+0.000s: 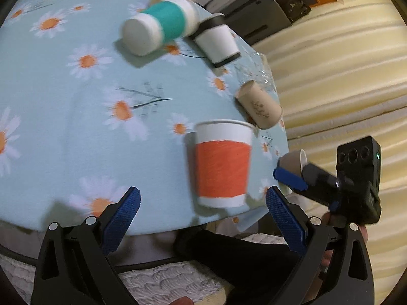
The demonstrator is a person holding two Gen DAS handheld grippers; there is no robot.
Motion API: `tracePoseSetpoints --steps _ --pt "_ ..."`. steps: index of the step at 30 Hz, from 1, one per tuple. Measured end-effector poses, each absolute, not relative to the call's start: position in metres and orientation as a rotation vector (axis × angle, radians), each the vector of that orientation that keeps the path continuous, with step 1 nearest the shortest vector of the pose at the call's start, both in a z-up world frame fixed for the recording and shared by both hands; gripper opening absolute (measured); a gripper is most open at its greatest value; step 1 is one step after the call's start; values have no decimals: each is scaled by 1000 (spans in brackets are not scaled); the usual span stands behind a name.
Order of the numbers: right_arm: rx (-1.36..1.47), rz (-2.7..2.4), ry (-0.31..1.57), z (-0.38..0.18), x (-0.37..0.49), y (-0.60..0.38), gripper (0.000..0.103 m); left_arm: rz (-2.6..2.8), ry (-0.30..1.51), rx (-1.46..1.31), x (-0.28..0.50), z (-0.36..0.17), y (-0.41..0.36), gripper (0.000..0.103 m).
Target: Flip cup upright
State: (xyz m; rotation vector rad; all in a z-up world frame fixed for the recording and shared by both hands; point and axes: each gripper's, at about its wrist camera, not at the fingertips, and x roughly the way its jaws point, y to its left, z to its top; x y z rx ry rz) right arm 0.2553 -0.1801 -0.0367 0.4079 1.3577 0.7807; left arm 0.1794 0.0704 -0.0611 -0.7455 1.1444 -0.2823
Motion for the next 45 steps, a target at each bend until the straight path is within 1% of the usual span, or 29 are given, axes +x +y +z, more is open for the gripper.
tracePoseSetpoints --steps 7,12,13,14,15,25,27,28,29,38,42,45 --pt "479 788 1306 -24 259 -227 76 -246 1211 -671 214 -60 36 95" --pt "493 791 1275 -14 262 -241 76 -194 1258 -583 233 -62 18 95" --pt "494 792 1274 -14 263 -241 76 -185 1269 -552 236 -61 14 92" --pt "497 792 1274 -14 263 -242 76 -183 1272 -532 237 -61 12 81" --pt "500 792 1273 -14 264 -243 76 -177 1280 -505 239 -60 8 79" --pt "487 786 1247 -7 264 -250 76 -129 1334 -369 249 -62 -6 79" --pt "487 786 1248 -8 264 -249 76 -123 1339 -355 251 -64 -9 75" --pt "489 787 1250 -8 265 -249 76 -126 1343 -355 251 -65 -9 69" --pt "489 787 1250 -8 264 -249 76 -128 1342 -356 252 -66 -10 66" --pt "477 792 1257 -9 263 -244 76 -132 1319 -358 248 -62 -9 65" --pt "476 802 1259 -10 263 -243 76 -126 1284 -368 241 -52 -4 65" --pt "474 813 1264 -11 262 -241 76 -105 1218 -342 234 -38 0 65"
